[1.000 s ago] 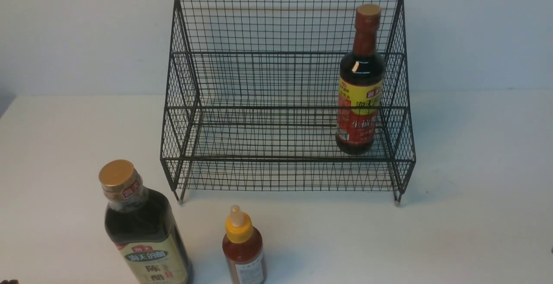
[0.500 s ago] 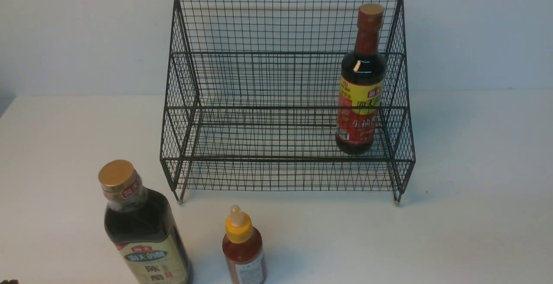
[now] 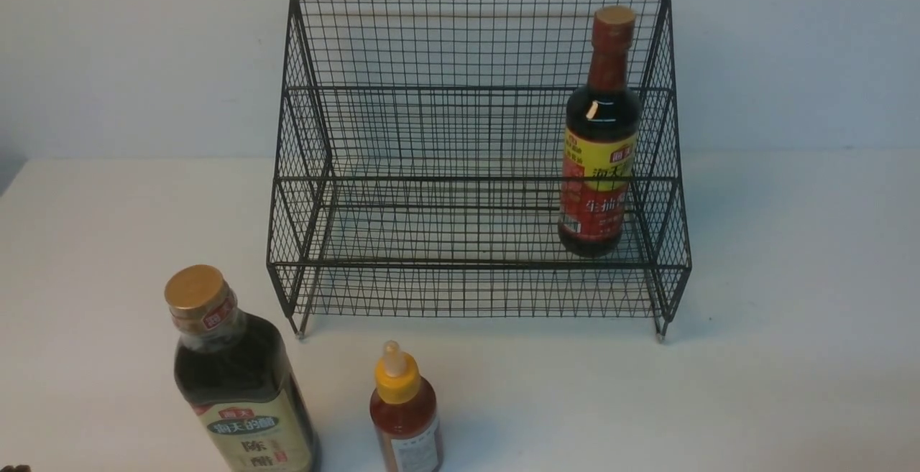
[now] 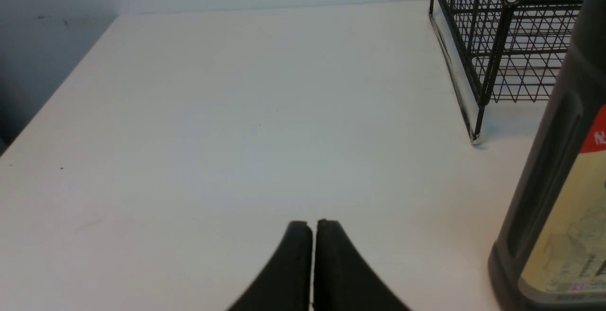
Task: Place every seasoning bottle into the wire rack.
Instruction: Use the left arm to grab the condiment bottle closest to it
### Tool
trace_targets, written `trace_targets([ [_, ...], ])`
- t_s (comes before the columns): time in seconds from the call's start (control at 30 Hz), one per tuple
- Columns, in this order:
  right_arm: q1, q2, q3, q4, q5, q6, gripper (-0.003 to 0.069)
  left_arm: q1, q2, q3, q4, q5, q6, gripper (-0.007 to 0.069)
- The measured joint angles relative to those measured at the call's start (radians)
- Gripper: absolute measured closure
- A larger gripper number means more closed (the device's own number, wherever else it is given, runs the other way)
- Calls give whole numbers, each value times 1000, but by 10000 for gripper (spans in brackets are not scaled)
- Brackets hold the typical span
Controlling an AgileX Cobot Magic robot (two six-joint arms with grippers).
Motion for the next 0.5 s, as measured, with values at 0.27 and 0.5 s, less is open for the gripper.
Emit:
trace_targets([
  [0.27,-64,0,0,1,1,0,673,0,0,0,0,0,0,629],
  [0.5,-66,0,0,1,1,0,673,0,0,0,0,0,0,629],
])
